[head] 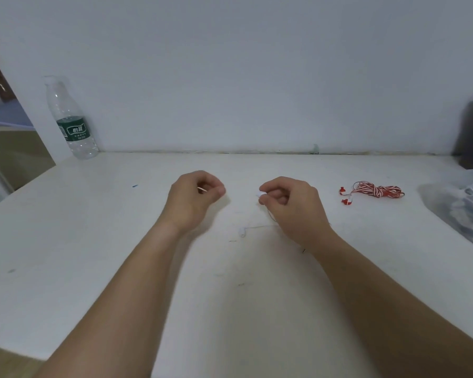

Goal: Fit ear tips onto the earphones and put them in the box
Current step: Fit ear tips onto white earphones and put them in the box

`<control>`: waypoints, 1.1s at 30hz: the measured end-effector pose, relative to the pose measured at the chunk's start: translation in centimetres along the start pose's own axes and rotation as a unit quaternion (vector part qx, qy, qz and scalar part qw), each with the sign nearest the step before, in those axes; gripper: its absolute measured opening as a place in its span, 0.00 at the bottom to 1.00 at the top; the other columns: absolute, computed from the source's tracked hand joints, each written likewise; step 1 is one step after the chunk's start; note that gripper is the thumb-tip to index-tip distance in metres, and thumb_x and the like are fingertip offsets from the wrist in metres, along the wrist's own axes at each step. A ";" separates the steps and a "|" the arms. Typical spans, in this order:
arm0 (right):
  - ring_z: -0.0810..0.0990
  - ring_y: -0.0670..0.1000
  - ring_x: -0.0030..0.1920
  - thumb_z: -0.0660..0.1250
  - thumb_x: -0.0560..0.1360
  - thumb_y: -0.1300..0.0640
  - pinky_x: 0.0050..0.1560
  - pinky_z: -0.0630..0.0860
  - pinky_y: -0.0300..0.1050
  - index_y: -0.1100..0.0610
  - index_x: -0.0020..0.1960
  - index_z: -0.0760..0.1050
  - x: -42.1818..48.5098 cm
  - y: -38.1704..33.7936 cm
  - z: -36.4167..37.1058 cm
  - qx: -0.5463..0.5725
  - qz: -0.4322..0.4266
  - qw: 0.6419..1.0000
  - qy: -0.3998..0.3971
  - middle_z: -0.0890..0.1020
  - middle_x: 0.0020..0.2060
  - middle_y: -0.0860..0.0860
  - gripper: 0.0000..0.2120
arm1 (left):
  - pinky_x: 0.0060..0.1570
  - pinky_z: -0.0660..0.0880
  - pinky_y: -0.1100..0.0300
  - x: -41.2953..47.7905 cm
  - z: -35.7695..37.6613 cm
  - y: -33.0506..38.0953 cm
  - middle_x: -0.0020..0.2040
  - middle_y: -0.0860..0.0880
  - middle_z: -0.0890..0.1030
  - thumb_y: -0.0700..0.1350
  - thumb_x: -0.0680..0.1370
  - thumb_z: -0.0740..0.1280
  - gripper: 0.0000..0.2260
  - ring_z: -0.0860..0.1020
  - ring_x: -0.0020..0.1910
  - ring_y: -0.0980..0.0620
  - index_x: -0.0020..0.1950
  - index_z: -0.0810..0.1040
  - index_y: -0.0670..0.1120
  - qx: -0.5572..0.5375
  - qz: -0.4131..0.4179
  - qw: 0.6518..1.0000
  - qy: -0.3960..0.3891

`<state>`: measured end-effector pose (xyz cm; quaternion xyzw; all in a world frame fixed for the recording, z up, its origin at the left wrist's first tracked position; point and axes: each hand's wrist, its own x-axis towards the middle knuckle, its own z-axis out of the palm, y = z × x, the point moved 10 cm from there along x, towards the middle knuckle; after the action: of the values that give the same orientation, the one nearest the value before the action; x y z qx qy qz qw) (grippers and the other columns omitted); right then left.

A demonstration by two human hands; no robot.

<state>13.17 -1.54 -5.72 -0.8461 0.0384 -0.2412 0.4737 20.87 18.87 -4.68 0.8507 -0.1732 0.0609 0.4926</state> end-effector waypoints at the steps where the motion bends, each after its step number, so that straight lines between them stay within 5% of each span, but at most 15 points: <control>1: 0.81 0.39 0.36 0.73 0.75 0.58 0.41 0.74 0.32 0.47 0.46 0.82 0.0 0.0 -0.1 0.024 0.004 1.000 -0.002 0.85 0.36 0.45 0.06 | 0.43 0.75 0.61 -0.3 1.0 0.6 0.43 0.53 0.83 0.44 0.77 0.72 0.02 0.78 0.39 0.53 0.44 0.82 0.48 -0.041 0.005 0.999 -0.021; 5: 0.84 0.45 0.37 0.73 0.74 0.60 0.44 0.78 0.37 0.50 0.45 0.81 -0.3 -0.3 -0.6 0.089 0.004 0.996 -0.011 0.86 0.36 0.49 0.05 | 0.41 0.78 0.63 -1.4 4.1 1.6 0.42 0.44 0.83 0.40 0.78 0.71 0.02 0.80 0.40 0.55 0.47 0.82 0.42 -0.162 -0.017 0.984 -0.066; 8: 0.84 0.49 0.38 0.73 0.75 0.61 0.45 0.80 0.44 0.53 0.46 0.82 -0.2 -0.5 -0.8 0.117 -0.006 0.993 -0.012 0.86 0.36 0.51 0.04 | 0.44 0.77 0.63 -1.6 4.8 1.1 0.38 0.47 0.82 0.38 0.76 0.73 0.02 0.79 0.40 0.54 0.48 0.82 0.43 -0.259 -0.052 0.963 -0.055; 12: 0.76 0.43 0.27 0.74 0.75 0.61 0.34 0.71 0.34 0.56 0.45 0.82 -0.2 -0.7 -0.7 0.121 -0.016 0.992 -0.008 0.83 0.32 0.44 0.02 | 0.48 0.78 0.63 -1.4 5.0 0.4 0.45 0.46 0.86 0.34 0.76 0.71 0.06 0.82 0.44 0.54 0.50 0.81 0.42 -0.390 -0.104 0.913 -0.056; 16: 0.77 0.43 0.29 0.74 0.74 0.62 0.35 0.72 0.34 0.56 0.45 0.84 -0.2 -0.9 -0.4 0.128 -0.027 0.991 -0.023 0.84 0.34 0.47 0.02 | 0.46 0.80 0.65 -1.7 5.6 0.4 0.46 0.44 0.86 0.31 0.76 0.69 0.07 0.84 0.44 0.51 0.52 0.80 0.40 -0.467 -0.142 0.870 -0.067; 26: 0.76 0.43 0.29 0.74 0.74 0.60 0.35 0.72 0.38 0.55 0.45 0.84 -0.2 -1.0 -0.3 0.127 -0.033 0.991 -0.022 0.84 0.33 0.43 0.01 | 0.47 0.82 0.63 -2.4 6.4 0.7 0.50 0.44 0.86 0.34 0.77 0.70 0.08 0.85 0.52 0.45 0.55 0.78 0.41 -0.461 -0.164 0.867 -0.092; 33: 0.74 0.42 0.26 0.74 0.74 0.61 0.32 0.69 0.33 0.57 0.46 0.83 -0.1 -0.8 -0.6 0.134 -0.026 0.991 -0.009 0.82 0.31 0.44 0.01 | 0.44 0.80 0.66 -2.4 6.8 0.7 0.47 0.46 0.86 0.38 0.76 0.71 0.05 0.85 0.48 0.50 0.51 0.81 0.42 -0.429 -0.161 0.881 -0.117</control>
<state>12.66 -1.49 -4.83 -0.7777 -0.0200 -0.2489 0.5769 17.95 13.23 -8.23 0.5736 -0.0992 -0.1993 0.7883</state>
